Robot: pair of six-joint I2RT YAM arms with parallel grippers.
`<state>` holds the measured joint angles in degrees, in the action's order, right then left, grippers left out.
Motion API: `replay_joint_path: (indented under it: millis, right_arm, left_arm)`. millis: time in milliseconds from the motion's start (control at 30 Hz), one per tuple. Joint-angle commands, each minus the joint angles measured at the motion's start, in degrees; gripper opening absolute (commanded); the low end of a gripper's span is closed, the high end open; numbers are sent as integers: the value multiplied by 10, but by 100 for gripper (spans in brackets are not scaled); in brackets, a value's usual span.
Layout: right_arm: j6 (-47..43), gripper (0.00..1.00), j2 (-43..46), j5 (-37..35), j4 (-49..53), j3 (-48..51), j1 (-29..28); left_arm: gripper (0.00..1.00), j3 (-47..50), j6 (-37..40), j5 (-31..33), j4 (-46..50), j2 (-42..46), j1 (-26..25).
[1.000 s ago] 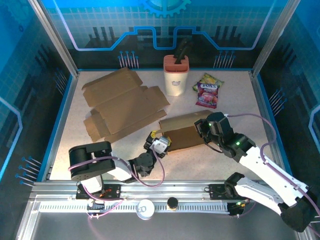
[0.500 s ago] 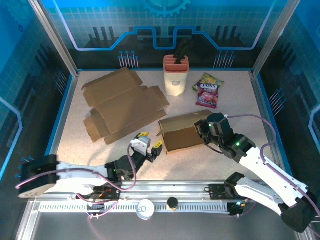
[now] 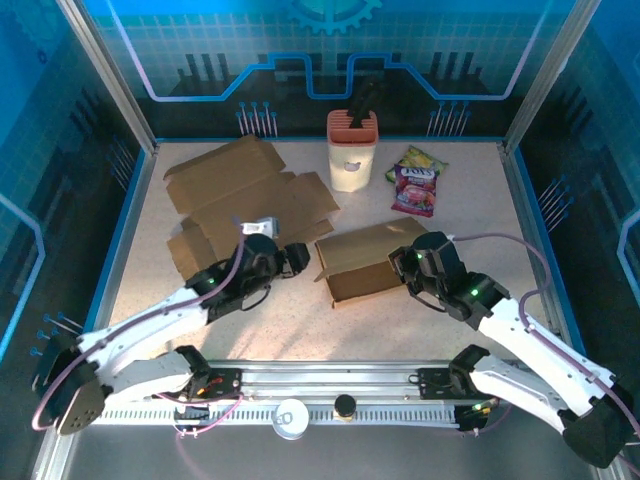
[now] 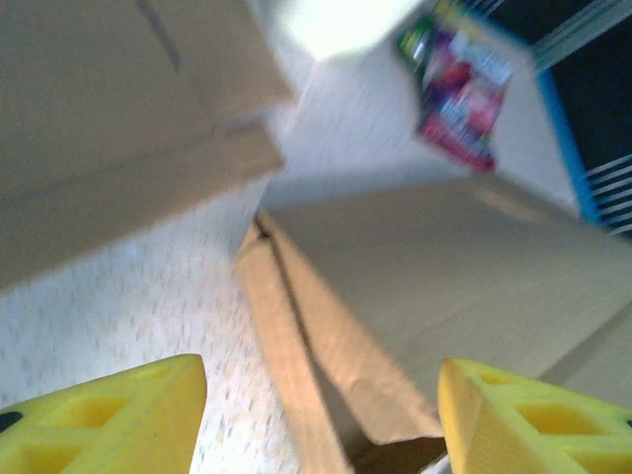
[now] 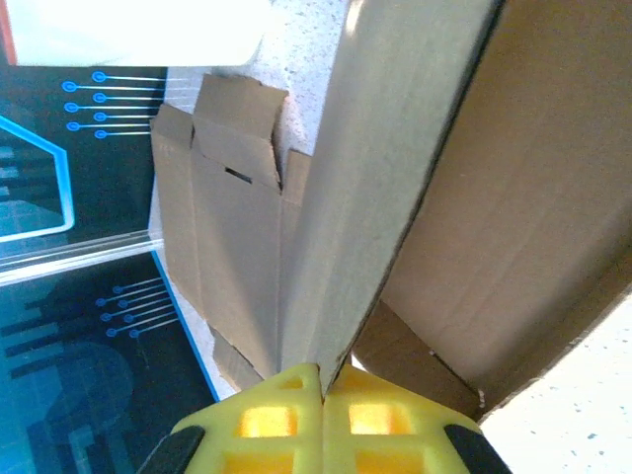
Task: Fold the paper box
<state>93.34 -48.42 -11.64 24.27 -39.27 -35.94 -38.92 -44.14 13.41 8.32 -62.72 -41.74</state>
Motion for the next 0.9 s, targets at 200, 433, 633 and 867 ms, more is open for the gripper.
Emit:
replay_joint_path:
  millis: [200,433,633,867]
  right_arm:
    - [-36,0,26,6,21,52,3]
    - [-39,0,29,14,6,89,3]
    - [-47,0,24,18,3,97,4]
    - [-45,0,23,29,-11,120,3]
  left_arm:
    - [67,3,-83,-74,-38,-78,9]
    - [67,16,-106,-113,-96,-125,8]
    - [63,25,-116,-121,-115,-146,4]
    - [60,21,-117,-126,-145,-184,-10]
